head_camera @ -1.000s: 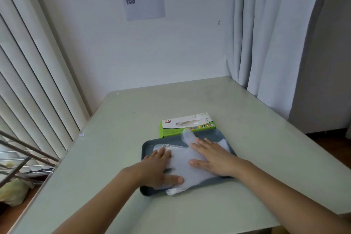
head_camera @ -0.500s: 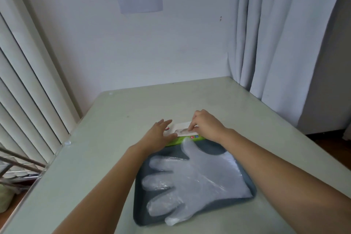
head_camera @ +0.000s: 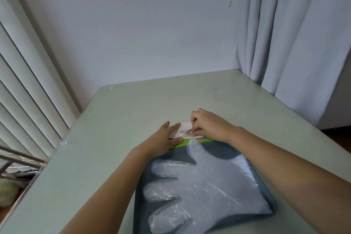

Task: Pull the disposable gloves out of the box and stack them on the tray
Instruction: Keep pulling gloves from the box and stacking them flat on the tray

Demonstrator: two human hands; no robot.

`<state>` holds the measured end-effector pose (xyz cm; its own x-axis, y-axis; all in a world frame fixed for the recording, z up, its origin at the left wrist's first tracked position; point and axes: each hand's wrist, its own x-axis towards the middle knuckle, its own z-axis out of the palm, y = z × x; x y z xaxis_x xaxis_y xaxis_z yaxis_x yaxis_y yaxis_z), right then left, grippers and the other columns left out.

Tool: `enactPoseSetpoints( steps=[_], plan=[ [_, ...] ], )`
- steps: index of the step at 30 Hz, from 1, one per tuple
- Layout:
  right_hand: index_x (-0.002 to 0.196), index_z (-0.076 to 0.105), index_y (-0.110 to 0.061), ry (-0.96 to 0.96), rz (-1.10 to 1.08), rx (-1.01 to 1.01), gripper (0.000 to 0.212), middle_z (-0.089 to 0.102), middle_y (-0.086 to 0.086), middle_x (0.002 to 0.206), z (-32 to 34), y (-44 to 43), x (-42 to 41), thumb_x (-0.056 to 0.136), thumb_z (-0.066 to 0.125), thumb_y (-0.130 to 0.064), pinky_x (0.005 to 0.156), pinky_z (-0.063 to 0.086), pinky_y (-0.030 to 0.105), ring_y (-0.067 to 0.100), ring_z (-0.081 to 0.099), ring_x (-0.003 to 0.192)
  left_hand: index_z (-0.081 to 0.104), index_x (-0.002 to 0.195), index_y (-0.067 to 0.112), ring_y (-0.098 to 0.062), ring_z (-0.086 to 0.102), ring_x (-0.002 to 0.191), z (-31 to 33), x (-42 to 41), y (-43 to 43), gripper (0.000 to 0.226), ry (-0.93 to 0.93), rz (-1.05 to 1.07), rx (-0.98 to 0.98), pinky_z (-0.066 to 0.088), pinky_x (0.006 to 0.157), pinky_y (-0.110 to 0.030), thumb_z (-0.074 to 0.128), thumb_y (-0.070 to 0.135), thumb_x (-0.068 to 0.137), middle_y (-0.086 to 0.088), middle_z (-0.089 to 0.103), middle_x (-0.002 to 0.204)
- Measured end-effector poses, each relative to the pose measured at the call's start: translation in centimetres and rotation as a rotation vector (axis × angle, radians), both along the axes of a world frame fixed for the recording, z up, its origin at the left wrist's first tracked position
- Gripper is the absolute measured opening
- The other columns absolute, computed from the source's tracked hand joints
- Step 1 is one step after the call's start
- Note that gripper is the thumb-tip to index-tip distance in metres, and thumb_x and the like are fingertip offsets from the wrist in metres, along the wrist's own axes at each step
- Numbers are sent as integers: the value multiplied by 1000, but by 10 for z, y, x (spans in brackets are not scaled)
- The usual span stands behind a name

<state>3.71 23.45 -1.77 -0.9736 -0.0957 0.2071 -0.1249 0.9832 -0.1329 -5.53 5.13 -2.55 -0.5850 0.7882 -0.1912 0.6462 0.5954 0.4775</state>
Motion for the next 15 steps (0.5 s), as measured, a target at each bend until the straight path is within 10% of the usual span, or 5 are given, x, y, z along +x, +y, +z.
enactPoseSetpoints(
  steps=[15],
  plan=[
    [86, 77, -8, 239, -337, -771, 8, 56, -6, 94, -18, -2, 2, 79, 76, -11, 75, 39, 3, 7, 55, 85, 17, 153, 31, -24, 21, 146, 2, 2, -2, 64, 4, -12, 13, 19, 113, -29, 46, 45, 98, -4, 0, 162]
  ],
)
